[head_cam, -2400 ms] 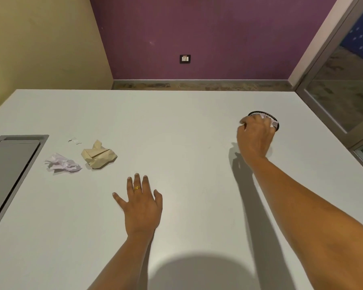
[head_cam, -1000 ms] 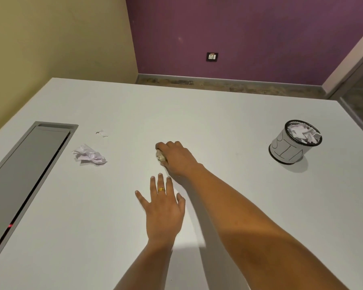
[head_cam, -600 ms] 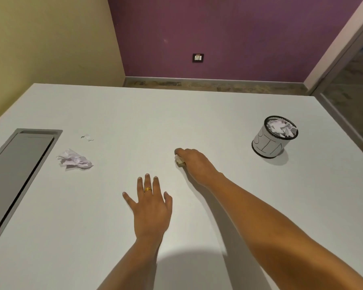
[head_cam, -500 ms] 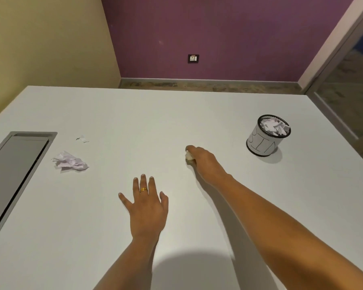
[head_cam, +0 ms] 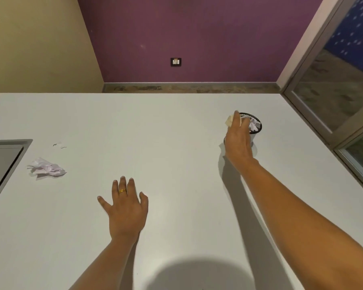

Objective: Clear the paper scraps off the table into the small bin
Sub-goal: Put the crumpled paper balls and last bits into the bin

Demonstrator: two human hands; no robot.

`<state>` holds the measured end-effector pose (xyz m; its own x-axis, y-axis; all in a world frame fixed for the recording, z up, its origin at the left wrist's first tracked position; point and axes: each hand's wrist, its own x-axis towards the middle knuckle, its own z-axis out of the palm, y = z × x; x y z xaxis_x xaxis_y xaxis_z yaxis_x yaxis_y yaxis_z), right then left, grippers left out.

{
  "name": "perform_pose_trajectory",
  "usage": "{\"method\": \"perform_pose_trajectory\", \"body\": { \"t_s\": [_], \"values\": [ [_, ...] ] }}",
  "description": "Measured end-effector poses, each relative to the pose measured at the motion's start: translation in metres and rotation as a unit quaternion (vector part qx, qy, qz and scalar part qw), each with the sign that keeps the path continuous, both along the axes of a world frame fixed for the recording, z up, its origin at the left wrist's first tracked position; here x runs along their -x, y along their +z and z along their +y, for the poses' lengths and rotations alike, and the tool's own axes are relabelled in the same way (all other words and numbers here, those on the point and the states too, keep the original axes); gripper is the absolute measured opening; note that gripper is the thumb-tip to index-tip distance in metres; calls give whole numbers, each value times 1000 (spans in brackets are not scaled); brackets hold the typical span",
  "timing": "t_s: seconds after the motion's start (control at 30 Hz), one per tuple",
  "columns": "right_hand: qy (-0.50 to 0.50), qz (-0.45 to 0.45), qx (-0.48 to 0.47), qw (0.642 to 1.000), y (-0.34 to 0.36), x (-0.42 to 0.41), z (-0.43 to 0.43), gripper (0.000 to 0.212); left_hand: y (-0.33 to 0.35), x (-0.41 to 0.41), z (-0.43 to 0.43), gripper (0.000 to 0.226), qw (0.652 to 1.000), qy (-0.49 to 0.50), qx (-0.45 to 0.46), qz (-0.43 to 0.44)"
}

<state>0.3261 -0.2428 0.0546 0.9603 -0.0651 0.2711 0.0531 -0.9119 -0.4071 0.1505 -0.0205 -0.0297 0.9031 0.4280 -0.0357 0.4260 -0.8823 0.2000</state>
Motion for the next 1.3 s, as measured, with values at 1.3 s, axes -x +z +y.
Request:
{"method": "perform_pose_trajectory", "body": {
  "t_s": [1.3],
  "values": [
    [26,181,105,978,26,-83,-45,27,-2,-2,0,64,1000,-2,-1,9]
  ]
}}
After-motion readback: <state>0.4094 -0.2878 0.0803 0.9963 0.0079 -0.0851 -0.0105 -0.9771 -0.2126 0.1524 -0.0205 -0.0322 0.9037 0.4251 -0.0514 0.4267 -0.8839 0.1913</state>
